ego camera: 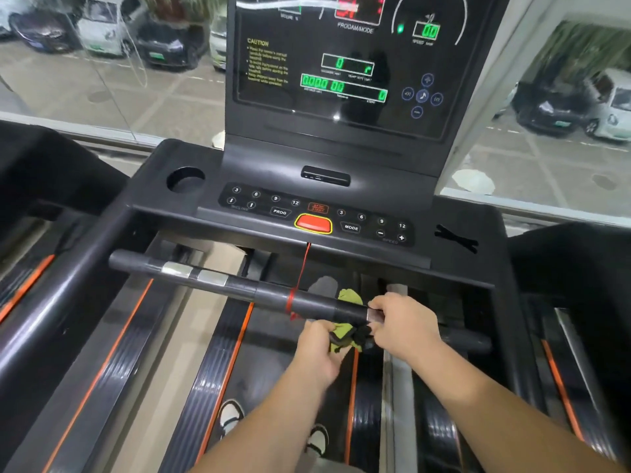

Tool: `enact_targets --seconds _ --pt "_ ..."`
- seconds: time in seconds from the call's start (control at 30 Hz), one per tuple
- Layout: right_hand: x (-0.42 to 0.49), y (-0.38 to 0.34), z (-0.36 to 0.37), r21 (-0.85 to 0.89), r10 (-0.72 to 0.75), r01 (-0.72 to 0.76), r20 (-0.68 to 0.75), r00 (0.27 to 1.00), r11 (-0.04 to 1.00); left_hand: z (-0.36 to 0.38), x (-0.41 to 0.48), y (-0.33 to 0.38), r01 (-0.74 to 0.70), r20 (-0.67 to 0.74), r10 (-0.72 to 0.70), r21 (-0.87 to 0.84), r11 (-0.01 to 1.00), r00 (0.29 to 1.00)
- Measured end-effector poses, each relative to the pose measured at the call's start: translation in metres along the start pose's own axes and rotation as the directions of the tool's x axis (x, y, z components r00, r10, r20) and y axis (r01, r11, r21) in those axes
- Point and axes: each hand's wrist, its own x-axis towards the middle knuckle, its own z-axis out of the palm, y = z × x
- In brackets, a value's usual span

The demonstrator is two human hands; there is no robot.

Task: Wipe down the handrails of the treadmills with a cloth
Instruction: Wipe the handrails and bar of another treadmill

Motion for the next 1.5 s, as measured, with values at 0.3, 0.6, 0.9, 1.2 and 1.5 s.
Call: enact_targets --seconds 0.3,0.6,0.9,1.2,1.5 --pt "0.004 -0.004 -0.006 0.001 0.042 -0.042 0.047 0.998 0.999 -0.019 -0.033 0.011 -0.015 -0.100 0.023 0.080 0.997 0.995" --pt "-0.009 0.027 -0.015 0.194 -0.016 -0.002 0.095 0.995 0.981 0.014 -0.083 0.043 -0.572 0.186 0.579 0.552 0.607 0.794" --pt "-0.039 0.105 -0.017 0.073 0.162 -0.162 0.008 0.987 0.984 0.017 -0.011 -0.015 -0.472 0.845 0.205 0.458 -0.753 0.493" --pt "-0.032 0.115 -0.012 0.189 0.205 -0.195 -0.036 0.978 0.962 0.074 0.018 -0.002 -0.326 0.771 0.091 0.369 -0.870 0.631" --pt "-0.030 0.119 -0.004 0.241 0.213 -0.205 -0.009 0.977 0.949 0.080 0.015 -0.012 -0.430 0.766 0.114 0.470 -0.771 0.633"
